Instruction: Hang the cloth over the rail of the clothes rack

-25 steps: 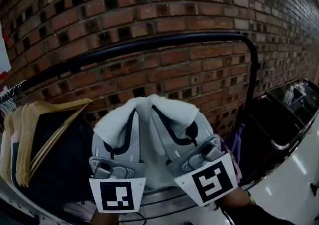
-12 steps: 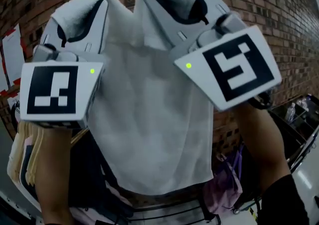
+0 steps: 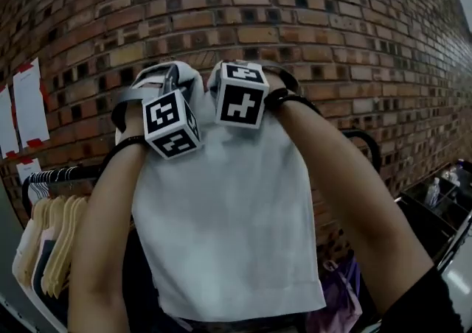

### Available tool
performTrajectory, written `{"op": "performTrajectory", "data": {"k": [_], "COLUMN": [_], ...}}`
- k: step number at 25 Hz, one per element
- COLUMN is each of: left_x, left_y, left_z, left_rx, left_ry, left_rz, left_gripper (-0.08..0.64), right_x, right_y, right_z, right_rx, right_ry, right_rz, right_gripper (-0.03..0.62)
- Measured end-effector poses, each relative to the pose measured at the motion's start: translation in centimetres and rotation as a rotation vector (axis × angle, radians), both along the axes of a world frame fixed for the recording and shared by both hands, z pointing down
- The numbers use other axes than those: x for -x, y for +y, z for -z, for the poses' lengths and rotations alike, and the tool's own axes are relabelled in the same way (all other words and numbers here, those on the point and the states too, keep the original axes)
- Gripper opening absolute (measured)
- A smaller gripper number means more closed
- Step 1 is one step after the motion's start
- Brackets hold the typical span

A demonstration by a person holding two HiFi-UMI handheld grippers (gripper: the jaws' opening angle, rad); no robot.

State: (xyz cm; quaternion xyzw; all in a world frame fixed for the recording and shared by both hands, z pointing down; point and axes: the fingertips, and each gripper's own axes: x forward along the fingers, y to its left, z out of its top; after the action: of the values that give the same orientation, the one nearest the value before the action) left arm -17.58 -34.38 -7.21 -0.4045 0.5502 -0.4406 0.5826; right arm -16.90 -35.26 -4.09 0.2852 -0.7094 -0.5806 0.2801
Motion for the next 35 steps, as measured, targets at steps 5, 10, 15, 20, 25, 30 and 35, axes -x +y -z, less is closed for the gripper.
{"op": "performTrajectory", "data": {"k": [5,10,15,20,25,30,35], "left_x": [1.8,4.7,4.1,4.3,4.0,4.3,4.7], "left_y": [-4.7,-3.0,-2.9,-3.3,-3.4,-3.1,-2.7], "left_z": [-10.7,-22.1,-22.2,-21.5,-21.5,-21.8,-22.6], "left_rx": [0.648,1.33,1.349,1.304,1.301,1.327,1.369], "left_ry": [0.152,0.397,0.542,0.542,0.485,0.512,0.53], "left_rz": [-0.098,0.098,0.039,0.02,0.013,0.025,0.058], "left_gripper": [0.017,0.017,0.208,0.402,0.402,0.39,0.356], "right_x": [0.5,0.9,0.7,1.3,1.3,0.8,0.1], "right_y": [-4.2,-3.7,-3.5,-4.6,-2.6,-2.7,-1.7], "right_z": [-9.8,-15.5,-17.0,-15.1,-14.5,-14.6,-13.6], "right_rx": [0.344,0.718,0.842,0.752,0.823,0.833,0.965], "right_ry": [0.232,0.33,0.348,0.301,0.275,0.315,0.279], "right_rz": [-0.029,0.034,0.032,0.064,0.163,0.137,0.183], "right_gripper": [0.009,0.011,0.171,0.295,0.295,0.295,0.293]}}
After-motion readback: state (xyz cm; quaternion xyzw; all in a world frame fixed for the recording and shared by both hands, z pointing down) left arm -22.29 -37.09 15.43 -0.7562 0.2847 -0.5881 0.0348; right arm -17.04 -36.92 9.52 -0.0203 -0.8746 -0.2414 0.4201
